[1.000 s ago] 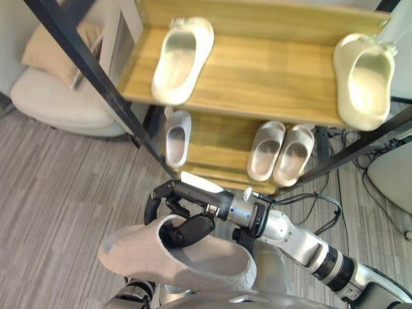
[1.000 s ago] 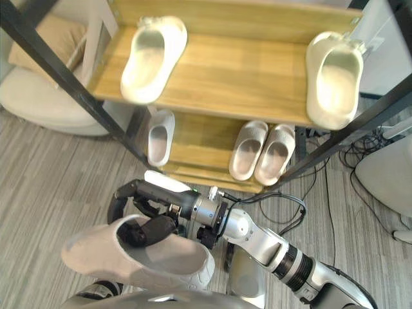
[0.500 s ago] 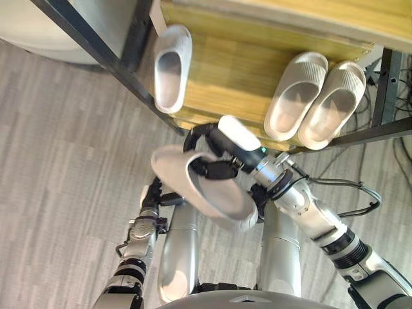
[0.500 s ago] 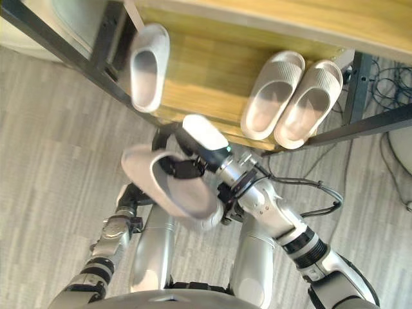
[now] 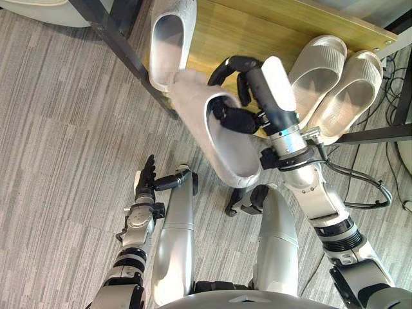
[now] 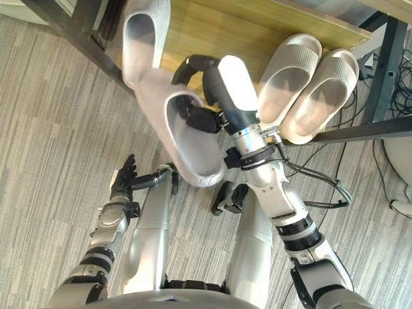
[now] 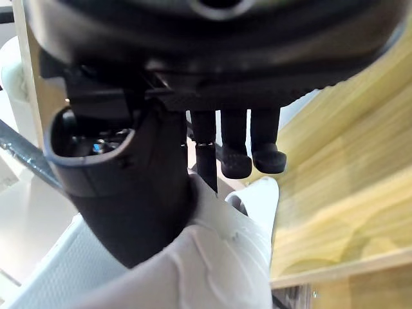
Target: Organize the slippers on the shoe rack
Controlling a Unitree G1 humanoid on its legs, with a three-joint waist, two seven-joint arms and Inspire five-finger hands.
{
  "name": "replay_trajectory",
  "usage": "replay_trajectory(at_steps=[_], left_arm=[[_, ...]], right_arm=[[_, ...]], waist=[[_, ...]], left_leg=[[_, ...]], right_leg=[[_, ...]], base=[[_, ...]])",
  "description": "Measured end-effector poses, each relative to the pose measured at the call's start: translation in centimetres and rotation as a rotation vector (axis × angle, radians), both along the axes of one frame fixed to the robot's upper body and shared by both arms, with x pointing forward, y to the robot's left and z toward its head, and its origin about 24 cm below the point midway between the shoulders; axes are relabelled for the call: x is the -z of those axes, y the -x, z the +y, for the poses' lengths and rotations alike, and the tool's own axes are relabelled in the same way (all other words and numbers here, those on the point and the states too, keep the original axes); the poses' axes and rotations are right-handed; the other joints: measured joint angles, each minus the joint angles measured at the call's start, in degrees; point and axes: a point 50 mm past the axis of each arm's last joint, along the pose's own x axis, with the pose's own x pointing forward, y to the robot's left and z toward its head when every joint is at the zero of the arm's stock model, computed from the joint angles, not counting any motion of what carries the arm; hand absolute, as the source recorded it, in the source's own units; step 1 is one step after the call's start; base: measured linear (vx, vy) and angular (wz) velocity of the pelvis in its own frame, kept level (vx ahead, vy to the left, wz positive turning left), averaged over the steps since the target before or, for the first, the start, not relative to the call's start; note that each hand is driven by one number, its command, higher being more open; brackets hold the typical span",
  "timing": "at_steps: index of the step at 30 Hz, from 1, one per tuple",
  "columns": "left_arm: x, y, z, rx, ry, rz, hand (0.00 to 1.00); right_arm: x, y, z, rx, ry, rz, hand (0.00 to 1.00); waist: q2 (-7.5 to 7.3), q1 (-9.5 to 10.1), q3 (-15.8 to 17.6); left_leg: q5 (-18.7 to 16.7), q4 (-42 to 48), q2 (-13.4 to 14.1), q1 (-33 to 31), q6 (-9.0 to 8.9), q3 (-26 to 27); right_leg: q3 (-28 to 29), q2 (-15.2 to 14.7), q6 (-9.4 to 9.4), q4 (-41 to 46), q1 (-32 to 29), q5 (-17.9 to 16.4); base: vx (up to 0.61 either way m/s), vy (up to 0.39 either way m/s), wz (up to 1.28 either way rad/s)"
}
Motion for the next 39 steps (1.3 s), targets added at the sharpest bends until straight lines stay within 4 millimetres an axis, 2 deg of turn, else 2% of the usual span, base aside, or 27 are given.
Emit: replay_trajectory(at_steps=[4,9,16,23,29,30,37,39], left_arm=[[-0.2,-0.1,-0.1,0.002,0.001,-0.011,1.00],[-0.2,-0.1,-0.3,0.002,0.007,-0.014,1.00],[0.0,-0.1,-0.7,-0.006,0.016,0.003,1.00],[0.2,0.0,-1.3,-0.009,0.031,0.005,1.00],[0.2,-0.1,-1.9,-0.015,0.047,0.002,1.00],[0.2,-0.1,-1.9,-0.017,0.047,0.002,1.00],[0.4,0.0,-2.4,-0.016,0.059,0.009,1.00],[0.8,0.2,-2.8,-0.017,0.085,0.021,1.00]], right_arm=[[-1.3,-0.3,-0.4,0.076,-0.027,-0.076,0.00],[-2.6,-1.8,-1.6,0.201,-0.095,-0.126,0.00],[-3.0,-4.1,-2.5,0.333,-0.137,-0.101,0.00],[-2.8,-6.1,-2.7,0.380,-0.144,-0.046,0.00],[-3.5,-7.4,-2.5,0.402,-0.220,-0.014,0.00],[-3.7,-7.6,-2.5,0.403,-0.235,-0.006,1.00],[-4.3,-8.5,-3.3,0.432,-0.298,0.018,1.00],[-4.1,-8.8,-3.9,0.452,-0.341,0.040,1.00]], waist=[[-0.08,0.25,-0.1],[-0.09,0.76,-0.4],[-0.19,1.49,-1.7],[-0.18,2.04,-2.6],[-0.07,3.14,-2.8],[-0.06,3.24,-2.8],[0.34,3.83,-3.2],[1.05,4.23,-3.8]], left_leg=[[0.1,0.0,0.0,-0.8,-0.21,-0.1],[0.1,0.0,-0.2,-1.1,-0.24,-0.2],[0.2,0.0,-0.6,-1.9,-0.26,-0.3],[0.3,0.4,-2.1,-3.1,-0.59,-1.6],[0.5,0.8,-2.8,-3.7,-0.79,-2.1],[0.5,0.8,-2.8,-3.7,-0.80,-2.1],[0.6,0.7,-3.5,-4.0,-0.93,-2.4],[0.6,0.7,-4.1,-4.3,-1.06,-2.7]], right_leg=[[-0.1,0.0,-0.07,0.2,-0.9,-0.1],[-0.5,-0.5,-0.27,0.5,-1.0,-0.4],[-0.7,-1.0,-0.43,0.8,-1.6,-0.8],[-2.2,-2.7,-0.89,2.2,-1.7,-2.0],[-3.0,-3.5,-1.19,3.1,-1.7,-2.8],[-3.0,-3.6,-1.22,3.2,-1.7,-2.9],[-3.4,-4.2,-1.23,3.6,-1.7,-3.3],[-3.7,-4.8,-1.33,3.9,-1.6,-3.7]], base=[[0.00,0.000,0.00],[0.00,0.000,0.04],[0.00,0.003,0.03],[0.01,0.002,0.16],[-0.01,0.006,0.10],[0.00,0.000,0.00],[0.00,0.012,0.06],[0.01,0.021,0.15]])
